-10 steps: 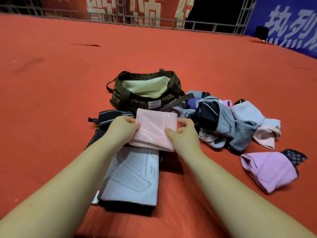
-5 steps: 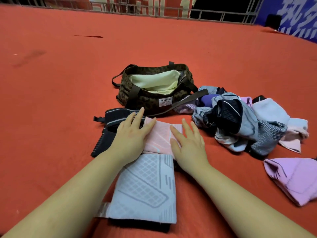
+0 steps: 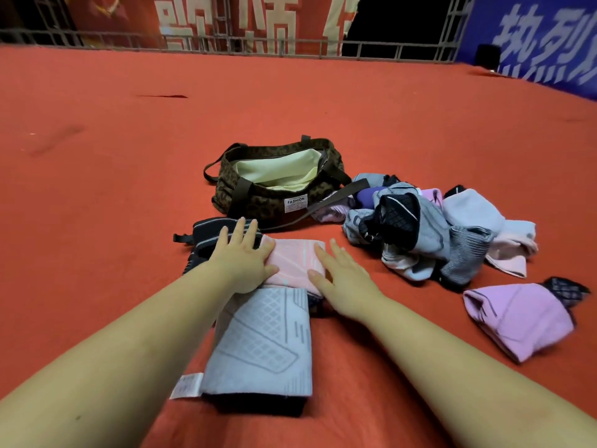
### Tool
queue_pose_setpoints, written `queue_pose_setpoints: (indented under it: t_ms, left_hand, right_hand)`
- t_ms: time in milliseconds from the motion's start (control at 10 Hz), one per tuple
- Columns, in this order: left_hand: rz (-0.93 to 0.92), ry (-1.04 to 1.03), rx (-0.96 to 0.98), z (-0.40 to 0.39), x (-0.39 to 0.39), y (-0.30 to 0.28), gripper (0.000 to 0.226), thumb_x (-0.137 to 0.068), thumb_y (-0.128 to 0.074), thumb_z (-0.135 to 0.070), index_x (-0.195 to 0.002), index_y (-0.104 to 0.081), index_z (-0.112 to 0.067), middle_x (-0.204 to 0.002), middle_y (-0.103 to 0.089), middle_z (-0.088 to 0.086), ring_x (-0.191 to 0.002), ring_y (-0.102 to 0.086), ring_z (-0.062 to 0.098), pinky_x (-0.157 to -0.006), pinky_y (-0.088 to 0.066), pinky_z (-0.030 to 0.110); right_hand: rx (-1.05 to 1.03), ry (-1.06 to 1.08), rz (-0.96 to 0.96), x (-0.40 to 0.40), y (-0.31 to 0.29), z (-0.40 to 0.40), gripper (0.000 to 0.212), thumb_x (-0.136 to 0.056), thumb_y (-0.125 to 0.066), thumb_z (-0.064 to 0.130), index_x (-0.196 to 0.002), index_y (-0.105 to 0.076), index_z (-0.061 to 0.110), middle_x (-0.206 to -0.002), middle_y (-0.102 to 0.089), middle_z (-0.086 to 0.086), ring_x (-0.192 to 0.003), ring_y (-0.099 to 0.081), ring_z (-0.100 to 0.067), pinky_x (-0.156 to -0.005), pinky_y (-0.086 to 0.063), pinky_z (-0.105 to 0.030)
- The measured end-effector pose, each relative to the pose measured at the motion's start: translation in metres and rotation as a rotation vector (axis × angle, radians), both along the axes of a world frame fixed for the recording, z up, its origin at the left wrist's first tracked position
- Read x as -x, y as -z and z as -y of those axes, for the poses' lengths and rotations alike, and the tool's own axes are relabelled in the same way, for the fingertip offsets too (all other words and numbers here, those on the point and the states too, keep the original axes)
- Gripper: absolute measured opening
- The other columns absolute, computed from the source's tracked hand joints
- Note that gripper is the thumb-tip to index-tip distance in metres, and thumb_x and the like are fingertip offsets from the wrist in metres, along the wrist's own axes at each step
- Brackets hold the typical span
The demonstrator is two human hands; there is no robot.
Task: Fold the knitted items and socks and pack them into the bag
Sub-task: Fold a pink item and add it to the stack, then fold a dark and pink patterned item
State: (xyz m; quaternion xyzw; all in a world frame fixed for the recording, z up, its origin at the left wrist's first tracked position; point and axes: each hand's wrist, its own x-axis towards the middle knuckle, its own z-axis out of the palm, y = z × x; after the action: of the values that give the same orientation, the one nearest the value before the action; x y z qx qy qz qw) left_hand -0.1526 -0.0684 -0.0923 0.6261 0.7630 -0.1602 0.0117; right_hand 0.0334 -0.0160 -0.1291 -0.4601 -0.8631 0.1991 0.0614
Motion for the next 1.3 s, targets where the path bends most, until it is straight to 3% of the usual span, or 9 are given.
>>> queue_pose_setpoints:
  t_ms: [100,200,400,500,600,800,900,1100,1300]
  left_hand:
    - [-0.063,0.149,-0.21,-0.002,-0.032,-0.015,0.052,-0.1,-0.031,-0.035,-0.15,-0.02,-0.024,-0.158,0.007,0.015,-0.145,0.009,0.033,-0.116,0.002,0.047]
    - [0.117,0.361,-0.298,-0.007,-0.095,-0.016,0.056,-0.098,-0.037,-0.028,-0.15,-0.019,-0.022,-0.159,-0.002,0.011,-0.146,-0.004,0.027,-0.118,-0.005,0.037]
    - [0.499,0.533,-0.189,-0.012,-0.228,0.027,0.056,-0.098,-0.041,-0.027,-0.15,-0.022,-0.017,-0.159,-0.012,0.006,-0.145,-0.016,0.02,-0.118,-0.012,0.031]
    - [0.697,0.408,-0.19,-0.018,-0.276,0.04,0.057,-0.099,-0.041,-0.029,-0.15,-0.019,-0.016,-0.159,-0.012,0.006,-0.145,-0.016,0.019,-0.117,-0.012,0.028]
    - [0.835,0.307,-0.308,-0.031,-0.309,0.046,0.062,-0.097,-0.046,-0.034,-0.15,-0.02,-0.019,-0.159,-0.014,0.005,-0.144,-0.018,0.019,-0.116,-0.014,0.028]
    - [0.508,0.388,-0.346,-0.042,-0.332,0.054,0.052,-0.091,-0.053,-0.039,-0.137,-0.043,-0.017,-0.133,-0.053,0.011,-0.124,-0.044,0.029,-0.103,-0.028,0.035]
    - [0.532,0.416,-0.386,-0.039,-0.327,0.057,0.025,-0.09,-0.054,-0.031,-0.108,-0.062,-0.014,-0.108,-0.065,0.011,-0.104,-0.055,0.032,-0.086,-0.035,0.037]
    - [0.765,0.345,-0.42,-0.017,-0.311,0.071,0.025,-0.092,-0.054,-0.027,-0.114,-0.063,-0.019,-0.114,-0.063,0.0,-0.109,-0.051,0.021,-0.089,-0.033,0.024]
    - [0.916,0.259,-0.368,0.027,-0.266,0.071,0.021,-0.088,-0.061,-0.019,-0.108,-0.066,-0.02,-0.104,-0.066,-0.006,-0.098,-0.055,0.015,-0.079,-0.033,0.016]
  right_hand:
    - [0.047,-0.08,-0.197,-0.014,0.0,0.035,0.051,-0.104,-0.024,0.026,-0.147,-0.012,0.001,-0.158,-0.01,-0.012,-0.144,-0.02,-0.024,-0.106,-0.035,-0.022]
    - [-0.201,0.079,-0.177,-0.081,0.009,0.039,0.057,-0.096,-0.034,0.043,-0.147,-0.029,0.019,-0.155,-0.025,-0.005,-0.143,-0.022,-0.02,-0.116,-0.015,-0.031]
    - [-0.467,0.442,-0.155,-0.202,0.011,0.02,0.067,-0.077,-0.033,0.047,-0.125,-0.059,0.008,-0.136,-0.051,-0.02,-0.128,-0.045,-0.039,-0.106,-0.028,-0.061]
    - [-0.42,0.513,-0.15,-0.24,-0.031,0.026,0.079,-0.079,-0.03,0.051,-0.136,-0.044,-0.001,-0.147,-0.034,-0.025,-0.138,-0.029,-0.04,-0.113,-0.014,-0.052]
    - [-0.285,0.569,-0.123,-0.274,-0.011,0.0,0.066,-0.095,-0.036,0.049,-0.149,-0.02,0.015,-0.158,-0.014,-0.008,-0.146,-0.008,-0.023,-0.116,0.0,-0.038]
    - [-0.098,0.574,-0.366,-0.296,0.025,-0.019,0.041,-0.092,-0.054,0.036,-0.131,-0.053,0.022,-0.126,-0.061,-0.003,-0.118,-0.053,-0.026,-0.099,-0.04,-0.034]
    - [-0.152,0.624,-0.408,-0.299,0.041,-0.006,0.024,-0.092,-0.058,0.031,-0.107,-0.07,0.017,-0.099,-0.066,-0.005,-0.098,-0.058,-0.025,-0.076,-0.037,-0.026]
    - [-0.221,0.657,-0.445,-0.294,0.057,0.025,0.021,-0.088,-0.063,0.028,-0.085,-0.072,0.009,-0.081,-0.062,-0.003,-0.086,-0.057,-0.026,-0.069,-0.032,-0.026]
    - [-0.336,0.636,-0.493,-0.254,0.057,0.065,0.052,-0.081,-0.043,0.057,-0.06,-0.062,0.013,-0.065,-0.052,0.001,-0.068,-0.049,-0.025,-0.071,-0.038,-0.037]
